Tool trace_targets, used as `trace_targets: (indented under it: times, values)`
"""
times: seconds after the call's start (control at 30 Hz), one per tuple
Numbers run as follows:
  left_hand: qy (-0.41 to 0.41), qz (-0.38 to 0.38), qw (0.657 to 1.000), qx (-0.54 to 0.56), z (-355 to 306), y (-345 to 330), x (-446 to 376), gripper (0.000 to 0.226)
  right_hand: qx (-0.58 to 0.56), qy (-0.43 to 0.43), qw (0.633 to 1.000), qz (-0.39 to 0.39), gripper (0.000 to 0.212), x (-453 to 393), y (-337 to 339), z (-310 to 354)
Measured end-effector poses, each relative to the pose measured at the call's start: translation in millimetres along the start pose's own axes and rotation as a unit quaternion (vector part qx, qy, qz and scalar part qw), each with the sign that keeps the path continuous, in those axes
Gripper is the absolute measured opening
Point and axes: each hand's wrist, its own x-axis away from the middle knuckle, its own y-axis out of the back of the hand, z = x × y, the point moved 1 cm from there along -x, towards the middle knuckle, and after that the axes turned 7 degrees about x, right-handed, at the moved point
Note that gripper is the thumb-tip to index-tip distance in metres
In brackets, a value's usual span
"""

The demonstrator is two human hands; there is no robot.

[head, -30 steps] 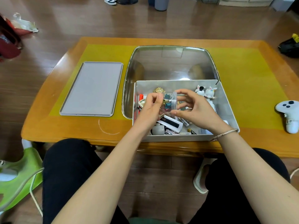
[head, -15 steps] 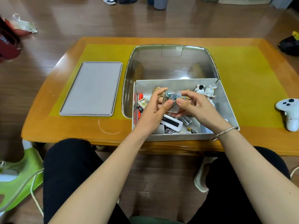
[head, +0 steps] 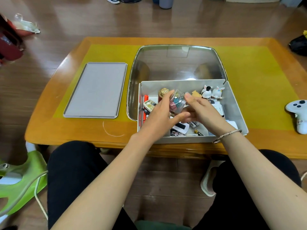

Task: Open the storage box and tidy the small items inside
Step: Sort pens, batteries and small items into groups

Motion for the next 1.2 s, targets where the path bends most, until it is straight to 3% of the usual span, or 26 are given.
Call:
trace_targets:
  times: [0.07,0.13,0.27,0.43,0.53,0.6,0.73,0.83,0.9,1.1,1.2]
  values:
    - [-0.042,-0.084,0.991,-0.097,4,-2,4,0.062,0.010,-0.009,1.000,0.004,0.049,0,-2,-1]
    - [-0.043,-0.119,0.988,-0.094,5,0,6,0.048,0.011,-0.005,1.000,0.003,0.045,1,-3,-2]
    - [-0.022,-0.073,0.996,-0.039,8,9,5,0.051,0.086,0.042,0.995,0.031,0.031,2,1,-2]
    - [-0.005,0.040,0.999,0.008,18,21,5,0.035,0.067,0.068,0.991,0.095,0.050,-1,8,-4]
    - [-0.015,0.068,0.997,-0.027,25,25,3,0.059,0.053,0.067,0.993,0.085,0.041,-9,12,-8]
    - [-0.004,0.076,0.993,-0.085,29,27,-4,0.074,0.040,0.056,0.997,0.021,0.034,-17,17,-11]
    - [0.063,0.094,0.945,-0.308,34,22,-31,0.067,0.037,0.050,0.992,-0.112,0.033,-30,30,-16]
    - [0.121,0.137,0.888,-0.423,40,14,-47,0.065,0.047,0.059,0.991,-0.114,0.032,-36,30,-18]
    - [0.133,0.151,0.867,-0.456,44,12,-51,0.066,0.041,0.065,0.992,-0.103,0.031,-39,26,-18]
    - [0.127,0.159,0.845,-0.495,34,9,-41,0.087,0.033,0.074,0.992,-0.095,0.032,-50,17,-11]
    - [0.074,0.155,0.866,-0.470,26,4,-24,0.086,0.030,0.077,0.992,-0.094,0.029,-53,15,-6]
